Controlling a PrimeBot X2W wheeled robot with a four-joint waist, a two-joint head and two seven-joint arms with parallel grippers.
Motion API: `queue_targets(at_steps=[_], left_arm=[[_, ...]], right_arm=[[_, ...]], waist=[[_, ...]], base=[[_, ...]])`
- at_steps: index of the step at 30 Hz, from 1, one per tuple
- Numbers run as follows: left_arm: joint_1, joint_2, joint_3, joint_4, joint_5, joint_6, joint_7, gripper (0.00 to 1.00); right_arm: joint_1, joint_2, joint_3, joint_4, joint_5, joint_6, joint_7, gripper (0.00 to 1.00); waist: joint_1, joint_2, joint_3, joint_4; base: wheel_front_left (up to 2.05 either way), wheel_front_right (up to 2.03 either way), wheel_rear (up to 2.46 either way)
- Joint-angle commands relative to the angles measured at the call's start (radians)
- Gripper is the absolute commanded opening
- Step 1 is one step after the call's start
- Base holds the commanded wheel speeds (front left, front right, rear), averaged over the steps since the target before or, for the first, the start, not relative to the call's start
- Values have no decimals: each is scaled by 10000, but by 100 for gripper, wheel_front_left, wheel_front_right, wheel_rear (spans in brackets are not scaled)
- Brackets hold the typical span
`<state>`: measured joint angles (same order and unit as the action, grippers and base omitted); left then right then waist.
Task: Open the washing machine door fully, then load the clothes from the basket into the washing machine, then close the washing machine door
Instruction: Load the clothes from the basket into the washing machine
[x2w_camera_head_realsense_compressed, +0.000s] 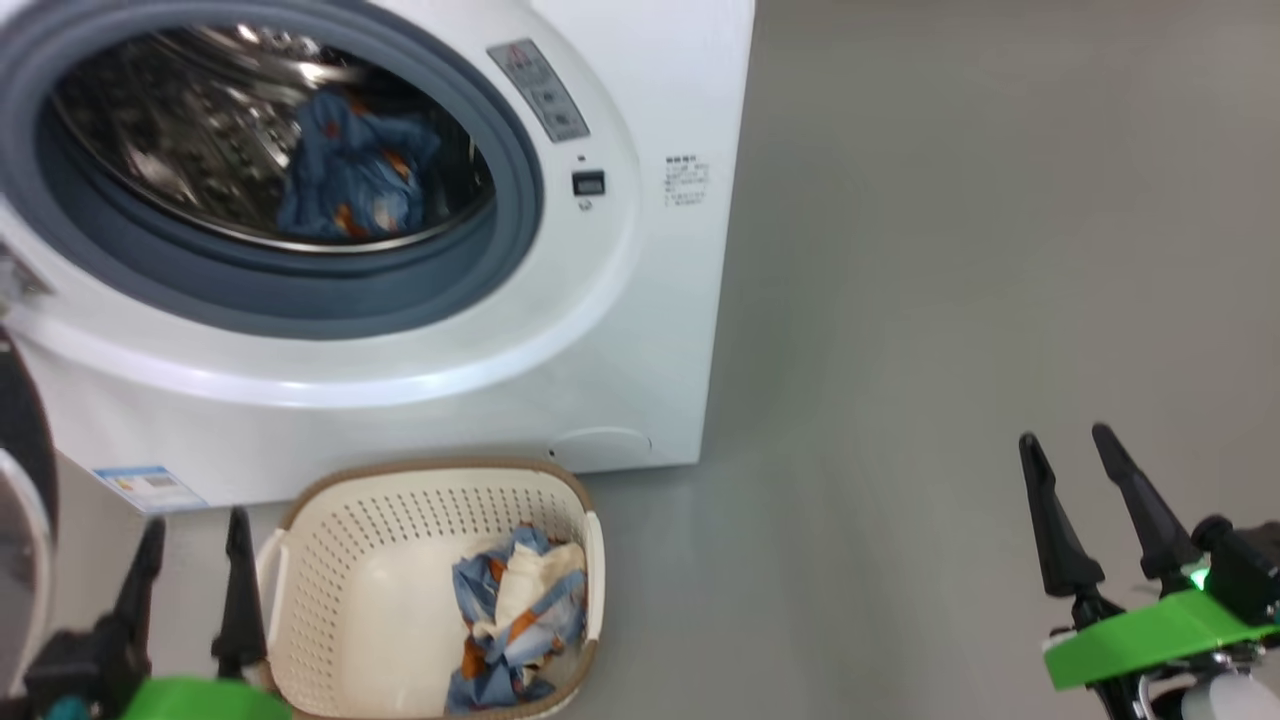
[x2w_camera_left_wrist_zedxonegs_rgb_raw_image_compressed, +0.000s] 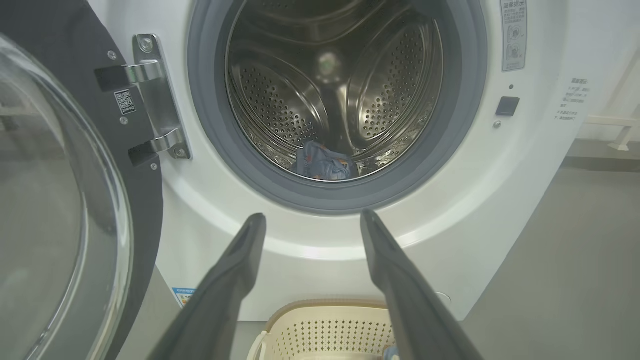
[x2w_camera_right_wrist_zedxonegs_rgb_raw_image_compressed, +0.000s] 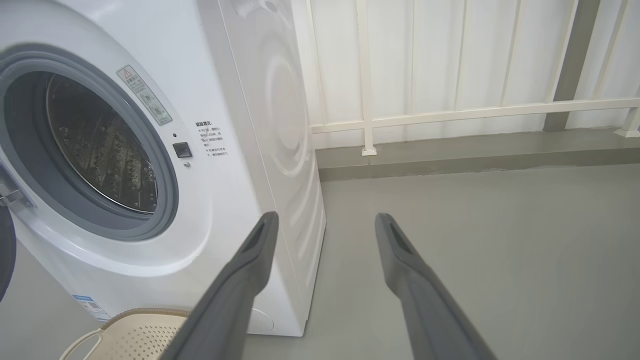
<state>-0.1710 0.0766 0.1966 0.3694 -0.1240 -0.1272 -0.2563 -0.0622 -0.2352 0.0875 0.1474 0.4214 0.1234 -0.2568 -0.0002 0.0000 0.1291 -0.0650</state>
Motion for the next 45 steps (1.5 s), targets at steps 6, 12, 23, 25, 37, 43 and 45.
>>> queue_targets(at_steps=[6,12,23,25,37,43,45], left_arm=[[990,114,290,-888,-186,-33,-55,100],[1801,11,363,-1483,-329,-34,-55,100],[2002,-88,331,-1628,-387,-34,-55,100],[2000,-96,310,-1627,-383,-34,-55,100],[1986,-131,253,-1654,-365,-34,-55,100],[1987,-153,210,-1645,-363,-34,-55,100],[1959,-161,128,-1576,-366,-34,-55,100]], right_arm=[[518,-282,31,-220,-94,73,-49,100],[783,-278,-63,-274,-118,73,-49,100],[843,-229,-13,-306,-117,73,-49,100],[841,-230,-10,-305,-112,73,-49,100],[799,-228,8,-347,-110,73,-49,100],[788,-210,10,-371,-114,73,-49,100],[777,-185,-6,-379,-121,73,-49,100]], waist=[[2,0,-835,241],[2,0,-1030,232],[2,0,-1086,135],[2,0,-1088,123],[2,0,-1031,108],[2,0,-987,104],[2,0,-943,109]], base=[[0,0,0],[0,0,0],[0,0,0],[0,0,0],[0,0,0],[0,0,0],[0,0,0]])
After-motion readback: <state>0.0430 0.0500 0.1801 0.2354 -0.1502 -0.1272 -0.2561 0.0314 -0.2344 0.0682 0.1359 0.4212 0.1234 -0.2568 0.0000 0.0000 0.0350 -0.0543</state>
